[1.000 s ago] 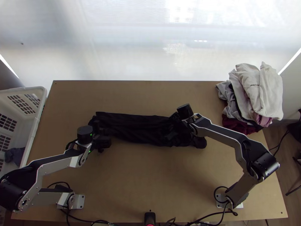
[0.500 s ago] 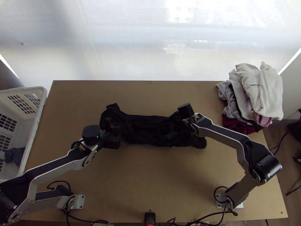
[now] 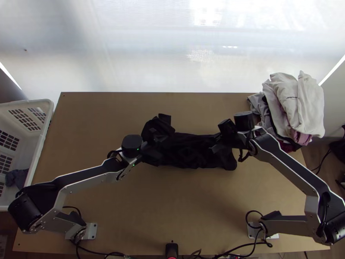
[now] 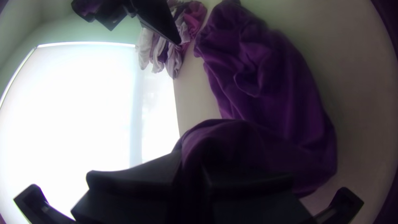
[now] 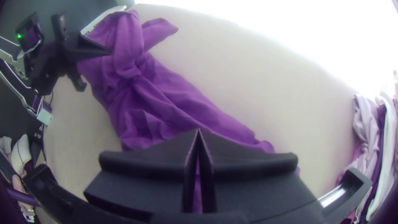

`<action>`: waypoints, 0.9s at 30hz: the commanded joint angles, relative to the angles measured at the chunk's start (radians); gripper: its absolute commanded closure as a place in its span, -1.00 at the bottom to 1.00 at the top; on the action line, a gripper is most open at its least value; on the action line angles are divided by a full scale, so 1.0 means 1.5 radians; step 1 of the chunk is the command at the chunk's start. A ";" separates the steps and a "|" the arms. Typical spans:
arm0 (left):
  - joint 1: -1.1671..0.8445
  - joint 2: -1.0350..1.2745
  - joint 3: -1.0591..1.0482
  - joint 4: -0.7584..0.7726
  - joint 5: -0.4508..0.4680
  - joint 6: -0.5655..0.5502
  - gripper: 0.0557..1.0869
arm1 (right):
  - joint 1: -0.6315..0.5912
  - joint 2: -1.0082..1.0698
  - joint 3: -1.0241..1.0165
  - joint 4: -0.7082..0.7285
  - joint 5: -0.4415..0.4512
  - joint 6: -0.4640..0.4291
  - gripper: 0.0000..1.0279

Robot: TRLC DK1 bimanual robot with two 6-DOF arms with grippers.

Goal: Fold the t-shirt

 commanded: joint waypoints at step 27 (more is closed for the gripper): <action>-0.254 0.429 0.526 -0.058 -0.010 0.039 0.40 | -0.383 -0.273 -0.150 -0.111 -0.056 -0.015 0.95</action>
